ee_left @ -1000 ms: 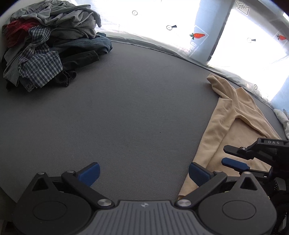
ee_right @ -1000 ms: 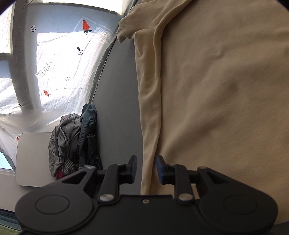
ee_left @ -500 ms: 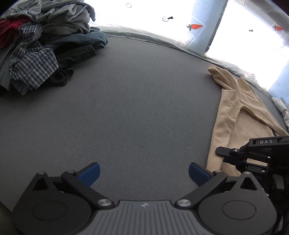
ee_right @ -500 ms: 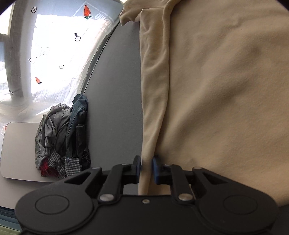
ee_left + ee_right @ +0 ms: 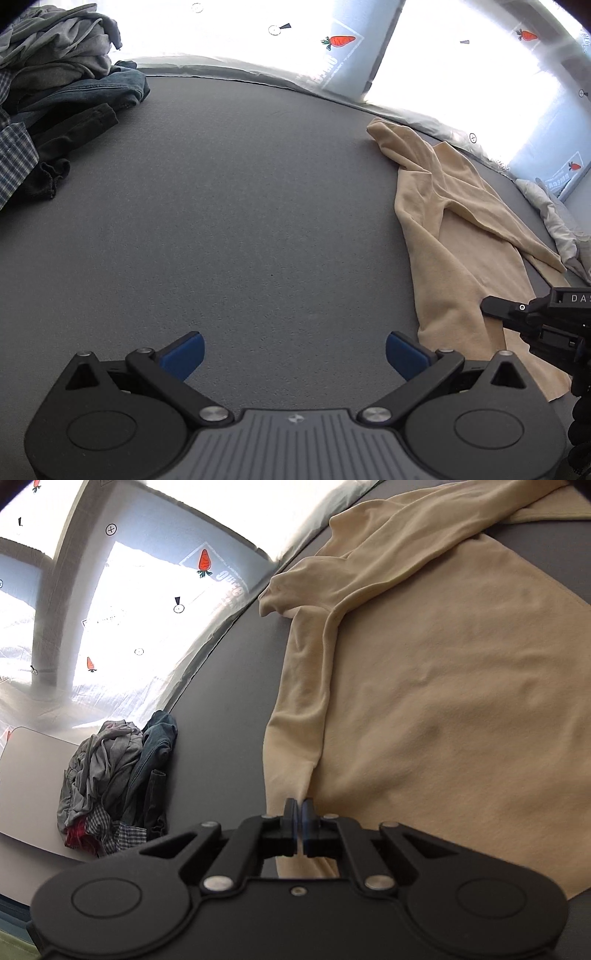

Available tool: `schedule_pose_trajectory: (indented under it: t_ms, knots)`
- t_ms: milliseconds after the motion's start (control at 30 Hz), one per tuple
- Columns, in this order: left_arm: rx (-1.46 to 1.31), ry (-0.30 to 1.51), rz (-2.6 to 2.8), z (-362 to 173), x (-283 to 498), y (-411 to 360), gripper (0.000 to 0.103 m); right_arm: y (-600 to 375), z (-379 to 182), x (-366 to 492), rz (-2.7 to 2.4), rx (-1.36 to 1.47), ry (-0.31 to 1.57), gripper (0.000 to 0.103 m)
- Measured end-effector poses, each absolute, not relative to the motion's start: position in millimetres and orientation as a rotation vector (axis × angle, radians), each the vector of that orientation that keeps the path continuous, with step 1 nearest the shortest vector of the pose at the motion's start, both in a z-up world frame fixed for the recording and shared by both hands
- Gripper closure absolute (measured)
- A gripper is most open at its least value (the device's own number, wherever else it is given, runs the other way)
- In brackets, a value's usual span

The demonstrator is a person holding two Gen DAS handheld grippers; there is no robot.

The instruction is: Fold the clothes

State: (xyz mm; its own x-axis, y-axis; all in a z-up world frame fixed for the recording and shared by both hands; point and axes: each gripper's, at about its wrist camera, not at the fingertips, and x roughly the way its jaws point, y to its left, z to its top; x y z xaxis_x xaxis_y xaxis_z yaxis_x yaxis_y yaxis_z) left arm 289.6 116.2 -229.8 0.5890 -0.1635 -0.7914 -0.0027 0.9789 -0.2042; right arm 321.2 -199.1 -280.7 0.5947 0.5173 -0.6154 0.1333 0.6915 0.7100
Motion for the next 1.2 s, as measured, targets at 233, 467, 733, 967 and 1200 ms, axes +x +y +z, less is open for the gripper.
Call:
schedule_pose_trajectory:
  t_ms: [233,467,733,967,1200]
  knots:
    - [-0.074,0.974,-0.207,-235,300,63,0.000,-217,-288,323,0.191,0.639,0.959,0.101]
    - [0.064,1.137,-0.186,-262,307,12,0.000,-216,-296,340,0.288,0.498,1.041,0.097]
    - [0.022,1.180,-0.067,-270,313,2,0.000,-274,-289,345,0.258,0.535,1.029,0.083]
    - [-0.068,1.177,0.008,-269,317,5,0.000,-355,-296,343,0.098,0.691,0.957,0.076]
    - [-0.362,1.039,0.089,-242,326,42,0.000,-424,-305,342,-0.094,0.841,0.863,0.076]
